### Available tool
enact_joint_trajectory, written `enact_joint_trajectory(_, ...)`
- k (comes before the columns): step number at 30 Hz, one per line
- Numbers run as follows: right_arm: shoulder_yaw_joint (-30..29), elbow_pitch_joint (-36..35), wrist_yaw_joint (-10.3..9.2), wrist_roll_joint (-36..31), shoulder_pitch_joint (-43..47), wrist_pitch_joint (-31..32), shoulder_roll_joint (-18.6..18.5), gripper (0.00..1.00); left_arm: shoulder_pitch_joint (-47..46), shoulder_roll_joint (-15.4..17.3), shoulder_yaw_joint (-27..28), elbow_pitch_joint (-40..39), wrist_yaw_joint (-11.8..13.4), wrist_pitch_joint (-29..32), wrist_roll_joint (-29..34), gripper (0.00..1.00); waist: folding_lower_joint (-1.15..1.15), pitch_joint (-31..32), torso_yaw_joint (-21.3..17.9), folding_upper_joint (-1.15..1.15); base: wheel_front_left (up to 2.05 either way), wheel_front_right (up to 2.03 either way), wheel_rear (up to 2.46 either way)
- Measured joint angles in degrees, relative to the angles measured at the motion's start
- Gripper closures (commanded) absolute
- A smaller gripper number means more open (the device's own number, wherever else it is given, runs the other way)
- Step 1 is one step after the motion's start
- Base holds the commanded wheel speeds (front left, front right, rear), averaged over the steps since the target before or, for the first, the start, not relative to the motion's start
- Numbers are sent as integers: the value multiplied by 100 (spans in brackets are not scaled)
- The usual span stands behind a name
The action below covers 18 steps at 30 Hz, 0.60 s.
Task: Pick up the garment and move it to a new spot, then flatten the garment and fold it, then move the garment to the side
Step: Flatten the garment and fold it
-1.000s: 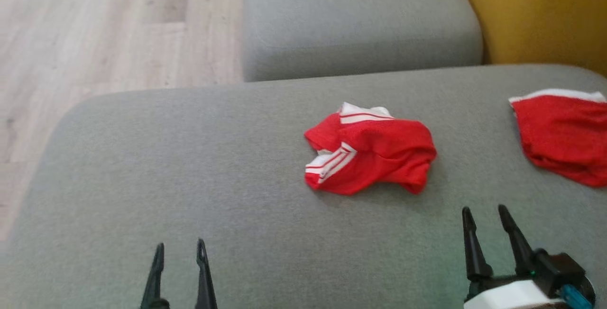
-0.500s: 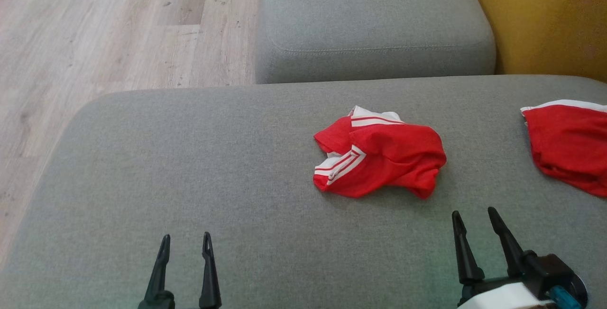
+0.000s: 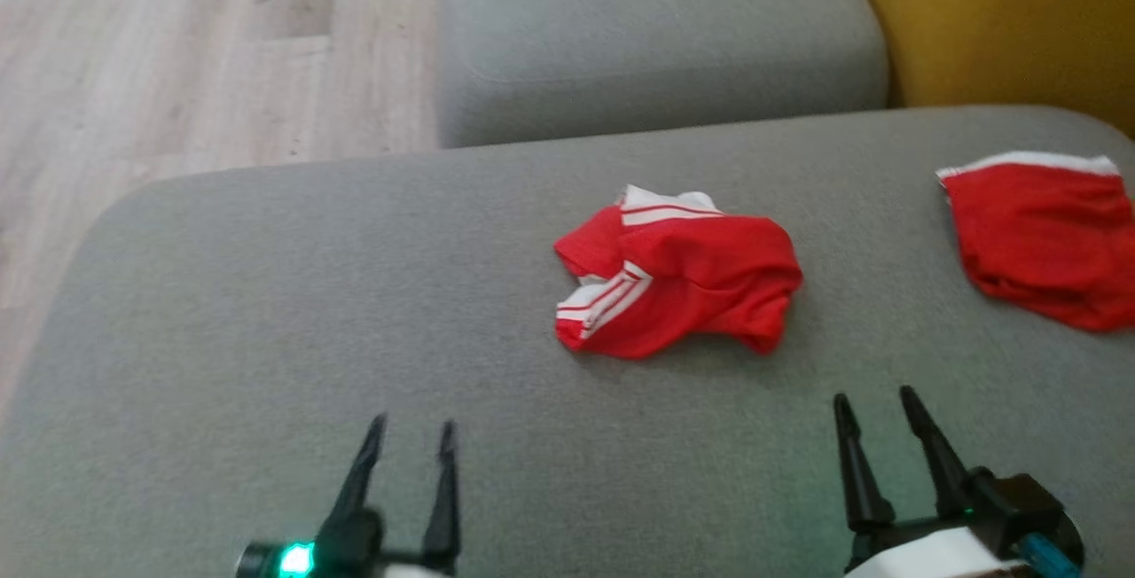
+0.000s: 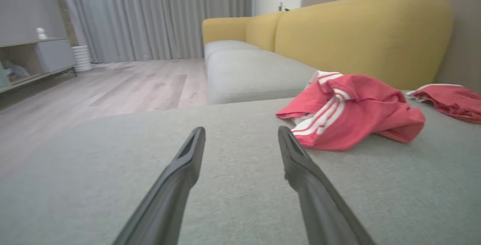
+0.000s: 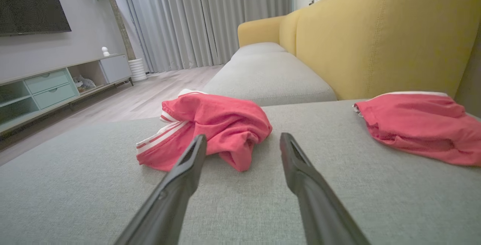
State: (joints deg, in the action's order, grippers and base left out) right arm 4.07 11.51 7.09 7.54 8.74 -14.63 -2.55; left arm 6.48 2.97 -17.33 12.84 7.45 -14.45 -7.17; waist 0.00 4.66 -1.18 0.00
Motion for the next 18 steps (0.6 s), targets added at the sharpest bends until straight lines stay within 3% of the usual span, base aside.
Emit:
enact_joint_trajectory(12, 271, -249, 0, -103, -445, 0, -2, 0, -2181, -32, -1078, 2197, -446, 0, -293, 0, 1, -705, -863, 0, 0, 0, 0)
enact_joint_trajectory(18, 298, -261, 0, -179, -699, 0, -2, 0, -2887, -45, -1077, 2757, -391, 0, -405, 0, 1, -1168, -1311, 0, 0, 0, 0)
